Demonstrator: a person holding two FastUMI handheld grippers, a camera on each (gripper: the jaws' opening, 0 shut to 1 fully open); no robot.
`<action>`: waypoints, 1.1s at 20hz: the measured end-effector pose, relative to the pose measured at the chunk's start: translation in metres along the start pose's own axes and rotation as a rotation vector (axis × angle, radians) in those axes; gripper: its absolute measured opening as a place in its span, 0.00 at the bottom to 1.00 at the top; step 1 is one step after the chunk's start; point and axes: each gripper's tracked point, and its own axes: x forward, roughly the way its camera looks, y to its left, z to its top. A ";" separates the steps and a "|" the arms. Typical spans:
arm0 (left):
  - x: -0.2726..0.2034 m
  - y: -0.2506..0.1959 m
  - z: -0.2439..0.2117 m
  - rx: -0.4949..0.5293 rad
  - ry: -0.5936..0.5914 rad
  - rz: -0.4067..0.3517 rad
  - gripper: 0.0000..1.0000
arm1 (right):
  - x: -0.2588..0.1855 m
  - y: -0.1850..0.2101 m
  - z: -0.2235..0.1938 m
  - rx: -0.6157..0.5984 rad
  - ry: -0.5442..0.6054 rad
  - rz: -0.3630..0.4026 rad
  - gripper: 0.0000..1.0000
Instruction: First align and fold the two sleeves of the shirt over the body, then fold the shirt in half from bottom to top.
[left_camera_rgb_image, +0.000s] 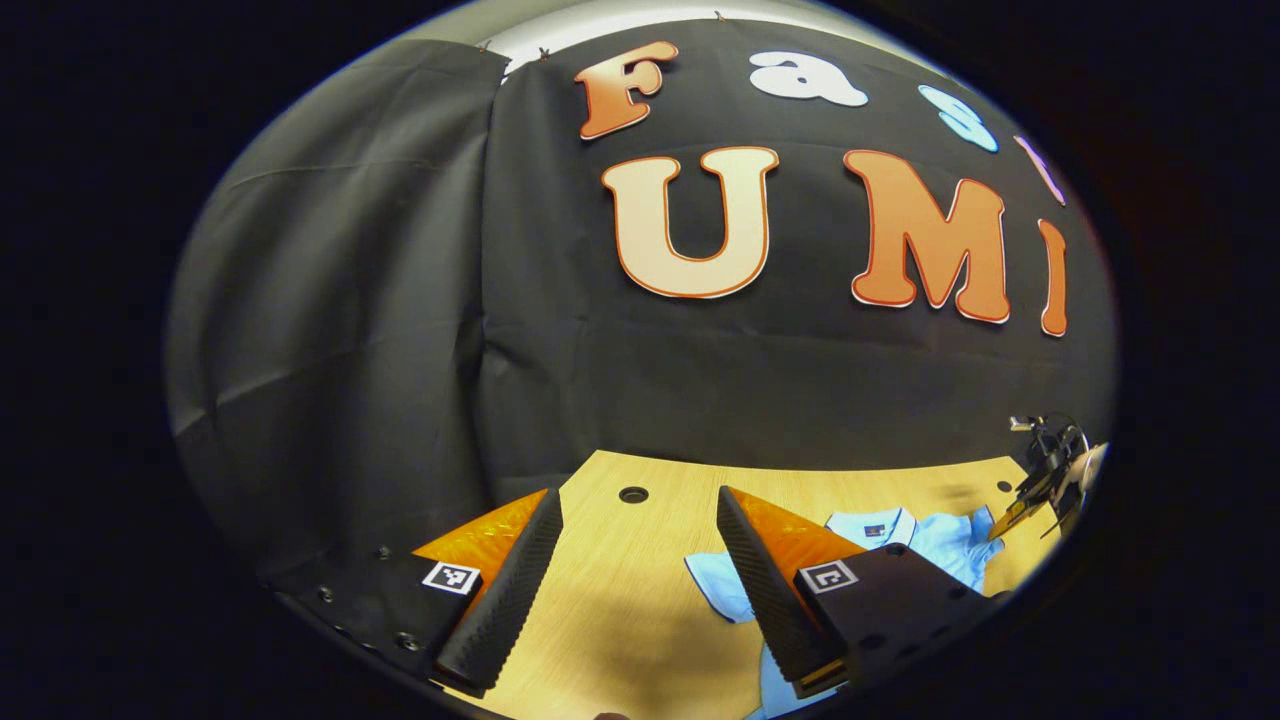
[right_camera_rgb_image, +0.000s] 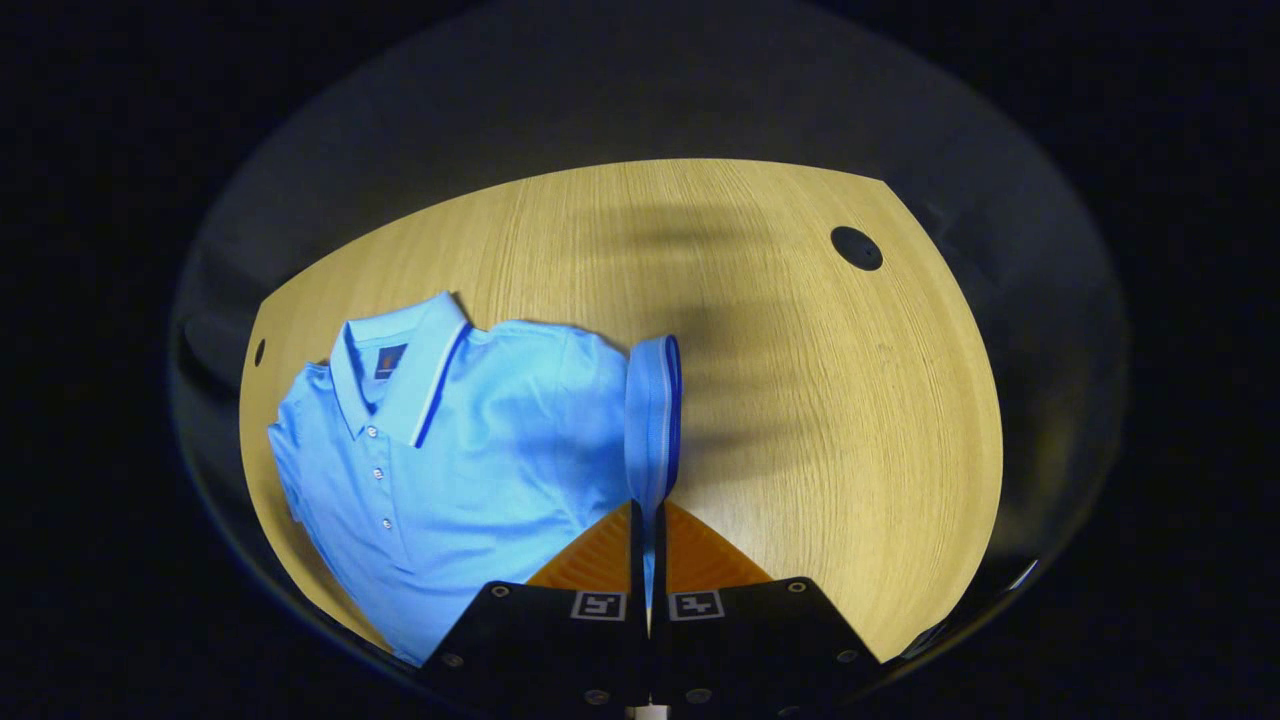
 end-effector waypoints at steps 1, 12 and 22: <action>0.005 0.007 0.003 0.003 -0.004 -0.013 0.99 | -0.008 0.008 0.001 0.012 -0.008 0.008 0.01; 0.054 0.080 -0.002 -0.010 0.008 -0.090 1.00 | -0.053 0.120 -0.007 -0.042 -0.063 0.046 0.01; 0.070 0.123 -0.015 -0.037 0.034 -0.079 1.00 | -0.046 0.225 -0.034 -0.116 -0.028 0.176 0.02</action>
